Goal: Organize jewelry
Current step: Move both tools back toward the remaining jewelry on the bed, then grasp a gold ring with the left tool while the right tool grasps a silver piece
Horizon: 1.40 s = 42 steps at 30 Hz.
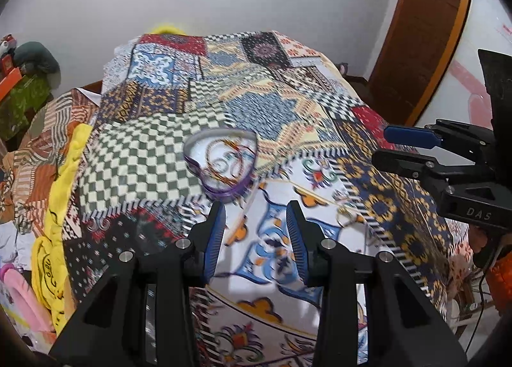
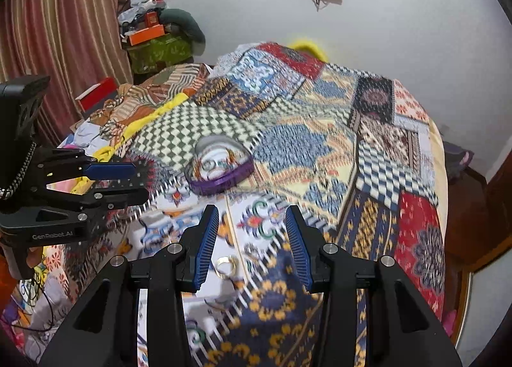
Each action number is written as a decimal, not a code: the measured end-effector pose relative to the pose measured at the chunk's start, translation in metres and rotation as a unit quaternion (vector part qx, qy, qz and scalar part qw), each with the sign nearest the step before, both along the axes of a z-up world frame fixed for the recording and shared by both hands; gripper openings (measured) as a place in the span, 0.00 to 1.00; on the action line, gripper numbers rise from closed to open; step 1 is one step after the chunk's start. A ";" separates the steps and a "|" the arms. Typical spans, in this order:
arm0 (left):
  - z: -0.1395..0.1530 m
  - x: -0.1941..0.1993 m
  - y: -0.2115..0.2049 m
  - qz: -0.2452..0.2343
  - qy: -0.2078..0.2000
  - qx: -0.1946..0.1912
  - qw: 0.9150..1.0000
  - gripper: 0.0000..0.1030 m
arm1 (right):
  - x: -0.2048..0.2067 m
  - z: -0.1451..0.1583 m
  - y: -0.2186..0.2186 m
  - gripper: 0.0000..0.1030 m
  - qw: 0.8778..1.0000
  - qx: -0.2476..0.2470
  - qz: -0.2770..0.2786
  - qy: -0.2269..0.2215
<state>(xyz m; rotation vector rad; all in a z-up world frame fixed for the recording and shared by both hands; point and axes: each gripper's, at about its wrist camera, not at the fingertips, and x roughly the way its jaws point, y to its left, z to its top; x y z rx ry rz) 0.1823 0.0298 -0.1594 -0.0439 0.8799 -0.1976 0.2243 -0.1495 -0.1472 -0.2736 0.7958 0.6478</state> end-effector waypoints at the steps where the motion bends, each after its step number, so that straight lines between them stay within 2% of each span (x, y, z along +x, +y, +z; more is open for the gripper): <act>1: -0.003 -0.001 -0.003 -0.003 0.003 -0.002 1.000 0.38 | -0.002 -0.003 -0.002 0.39 1.000 -0.002 -0.003 0.003; 10: -0.031 0.002 -0.044 -0.054 0.043 -0.015 0.997 0.38 | -0.006 -0.038 -0.034 0.39 0.998 -0.013 -0.037 0.048; 14: -0.037 0.005 -0.065 -0.079 0.042 -0.009 0.996 0.38 | -0.009 -0.048 -0.046 0.39 0.997 -0.006 -0.041 0.066; 20: -0.044 0.012 -0.083 -0.099 0.040 0.007 0.994 0.38 | -0.013 -0.050 -0.051 0.39 0.998 -0.001 -0.033 0.062; 23: -0.049 0.016 -0.087 -0.104 0.041 0.010 0.994 0.36 | -0.012 -0.049 -0.047 0.39 0.998 0.000 -0.024 0.058; 31: -0.057 0.024 -0.094 -0.114 0.042 0.005 0.993 0.18 | -0.005 -0.050 -0.042 0.39 0.998 0.006 -0.019 0.061; 42: -0.054 0.018 -0.088 -0.103 0.026 0.003 0.994 0.18 | 0.002 -0.047 -0.031 0.39 0.998 0.015 -0.016 0.060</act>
